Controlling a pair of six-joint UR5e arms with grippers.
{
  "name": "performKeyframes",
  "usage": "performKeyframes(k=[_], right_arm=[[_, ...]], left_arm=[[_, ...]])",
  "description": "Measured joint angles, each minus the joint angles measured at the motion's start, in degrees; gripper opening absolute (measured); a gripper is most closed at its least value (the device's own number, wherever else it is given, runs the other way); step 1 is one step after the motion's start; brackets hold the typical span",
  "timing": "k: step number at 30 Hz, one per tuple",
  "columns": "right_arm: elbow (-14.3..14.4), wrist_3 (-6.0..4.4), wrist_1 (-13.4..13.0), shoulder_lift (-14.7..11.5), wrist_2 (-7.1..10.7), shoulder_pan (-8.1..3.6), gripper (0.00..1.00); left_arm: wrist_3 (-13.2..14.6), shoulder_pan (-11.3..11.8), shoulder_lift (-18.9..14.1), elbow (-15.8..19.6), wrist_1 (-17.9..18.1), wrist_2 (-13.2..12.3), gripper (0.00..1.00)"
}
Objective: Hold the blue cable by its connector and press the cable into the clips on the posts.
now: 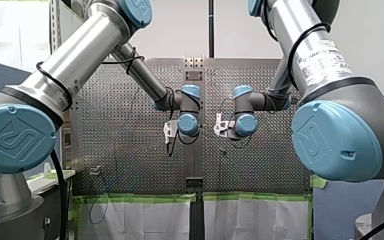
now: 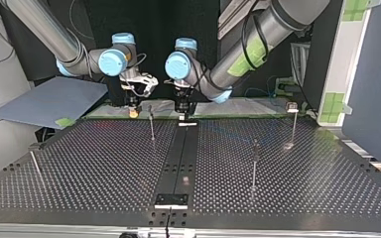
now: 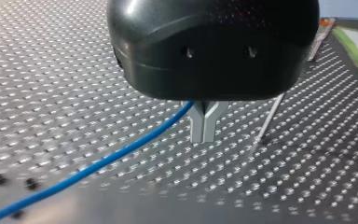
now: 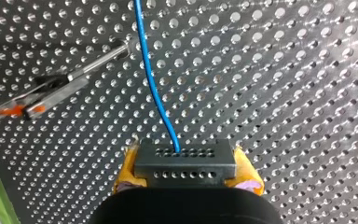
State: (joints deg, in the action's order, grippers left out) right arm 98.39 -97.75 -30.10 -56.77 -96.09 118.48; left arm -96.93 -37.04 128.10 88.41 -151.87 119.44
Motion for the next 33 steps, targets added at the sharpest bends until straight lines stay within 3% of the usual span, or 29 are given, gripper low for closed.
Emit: performKeyframes(k=[8, 19, 23, 29, 33], right_arm=[[3.78, -0.10, -4.88, 0.86, 1.40, -0.77, 0.00], [5.24, 0.50, -9.32, 3.88, 2.25, -2.31, 0.00], [5.23, 0.53, -10.03, 3.93, 3.83, -2.65, 0.00], [5.23, 0.90, -10.85, 4.08, 4.68, -2.77, 0.00], [5.25, 2.13, -11.27, 5.48, 5.38, -2.93, 0.00]], left_arm=[[-1.32, -0.84, 2.09, -0.01, 3.00, -0.23, 0.00], [-1.72, -1.34, 6.87, -0.01, 5.95, -0.92, 0.00], [-1.74, -1.53, 8.09, -0.02, 6.42, -0.16, 0.00], [-1.76, -2.12, 8.36, -0.02, 7.28, 2.14, 0.00], [-1.76, -2.94, 8.63, -0.02, 7.68, 3.74, 0.00]])
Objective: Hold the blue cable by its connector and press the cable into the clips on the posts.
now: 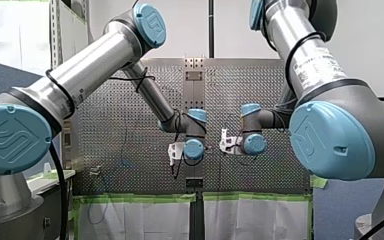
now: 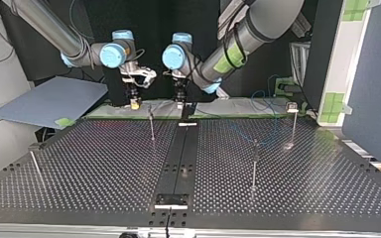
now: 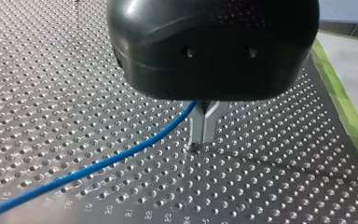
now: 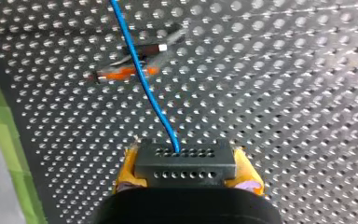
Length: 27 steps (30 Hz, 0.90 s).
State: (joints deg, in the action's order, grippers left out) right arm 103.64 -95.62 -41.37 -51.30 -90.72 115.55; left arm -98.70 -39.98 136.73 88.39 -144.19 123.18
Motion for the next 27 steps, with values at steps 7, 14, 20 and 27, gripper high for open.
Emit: performKeyframes(k=[7, 14, 20, 27], right_arm=[[-0.03, 1.18, -0.29, 2.63, 0.72, -0.88, 0.00], [-0.04, 1.59, -0.96, 2.92, 3.25, -2.78, 0.00], [0.01, 1.62, -1.71, 3.00, 6.43, -4.16, 0.00], [0.18, 1.73, -2.45, 3.08, 10.19, -5.82, 0.00]], left_arm=[[-0.42, -1.26, 2.12, 0.00, 1.15, 1.03, 0.00], [-0.65, -2.07, 2.96, 0.00, 1.70, 1.51, 0.00], [-1.56, -2.57, 5.03, 0.00, 1.08, 2.16, 0.00], [-1.84, -3.16, 5.39, 0.00, 1.33, 5.21, 0.00]])
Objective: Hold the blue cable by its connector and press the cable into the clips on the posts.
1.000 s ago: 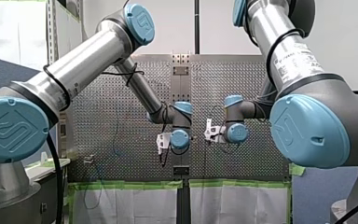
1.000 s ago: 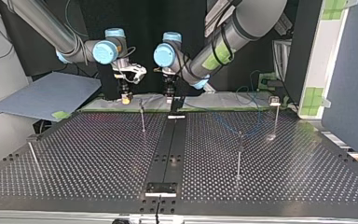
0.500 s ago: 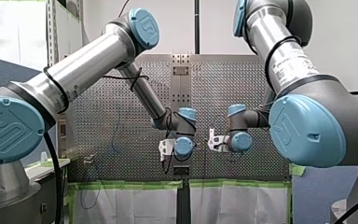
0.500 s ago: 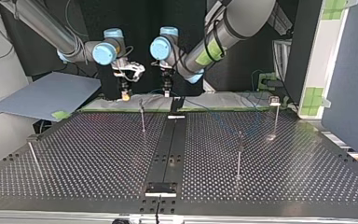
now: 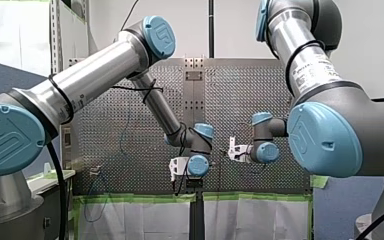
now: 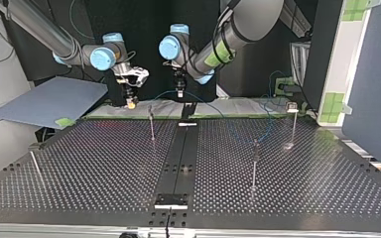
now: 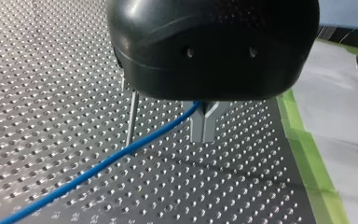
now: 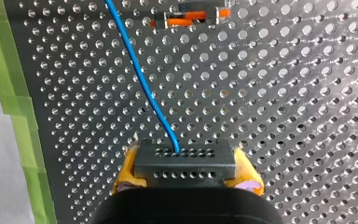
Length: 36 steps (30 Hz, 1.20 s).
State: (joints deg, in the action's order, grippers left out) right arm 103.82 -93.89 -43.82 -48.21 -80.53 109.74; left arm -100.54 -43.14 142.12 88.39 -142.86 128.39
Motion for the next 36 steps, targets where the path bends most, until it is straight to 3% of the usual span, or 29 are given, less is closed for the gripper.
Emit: performKeyframes(k=[6, 12, 16, 26, 30, 36], right_arm=[[0.90, -0.75, -1.87, 0.09, 3.28, -1.73, 0.00], [1.09, -1.39, -3.17, 0.15, 6.15, -3.18, 0.00], [1.10, -2.39, -4.22, 0.22, 8.22, -4.27, 0.00], [1.11, -3.57, -5.15, 0.25, 13.66, -7.07, 0.00], [1.09, -4.54, -5.94, 0.28, 15.27, -8.12, 0.00], [1.10, -5.93, -7.16, 0.27, 16.11, -9.19, 0.00]], left_arm=[[0.01, -0.33, 0.01, 0.00, 1.96, 1.35, 0.00], [-0.32, -0.39, 0.02, -0.41, 3.18, 0.46, 0.00], [-1.05, -0.45, 0.07, -1.86, 3.32, -0.49, 0.00], [-2.56, -0.52, 3.14, -7.55, -0.11, -2.12, 0.00], [-2.62, -0.50, 3.38, -9.53, -0.81, -2.27, 0.00], [-2.69, -0.45, 3.43, -10.87, -1.17, -2.60, 0.00]])
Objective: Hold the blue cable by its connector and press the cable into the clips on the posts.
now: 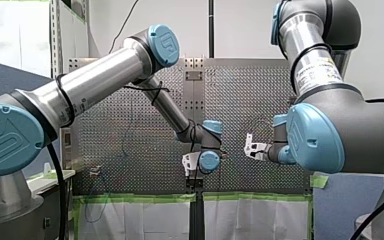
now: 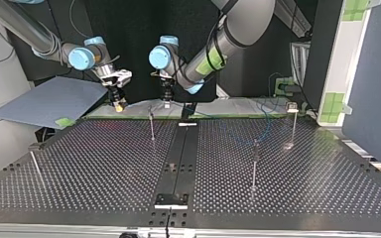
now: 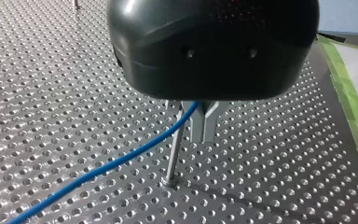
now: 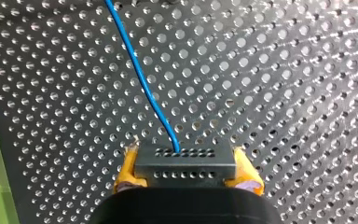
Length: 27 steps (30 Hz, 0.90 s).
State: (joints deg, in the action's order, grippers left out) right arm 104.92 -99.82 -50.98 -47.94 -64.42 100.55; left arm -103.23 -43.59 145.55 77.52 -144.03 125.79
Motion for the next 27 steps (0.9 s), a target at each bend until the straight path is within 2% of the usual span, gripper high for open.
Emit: performKeyframes(k=[12, 19, 27], right_arm=[[-0.14, -0.68, -0.33, 0.07, -0.27, -1.18, 0.00], [-0.92, -1.58, 0.04, 0.15, -0.87, -1.43, 0.00], [-2.72, -1.73, 1.09, 0.92, -1.55, -1.54, 0.00]], left_arm=[[-0.77, 0.26, 0.09, -1.13, -0.36, -2.32, 0.00], [-1.20, 0.45, 0.14, -3.01, -1.39, -3.11, 0.00], [-1.75, 0.80, 2.30, -4.19, -2.36, -4.15, 0.00]])
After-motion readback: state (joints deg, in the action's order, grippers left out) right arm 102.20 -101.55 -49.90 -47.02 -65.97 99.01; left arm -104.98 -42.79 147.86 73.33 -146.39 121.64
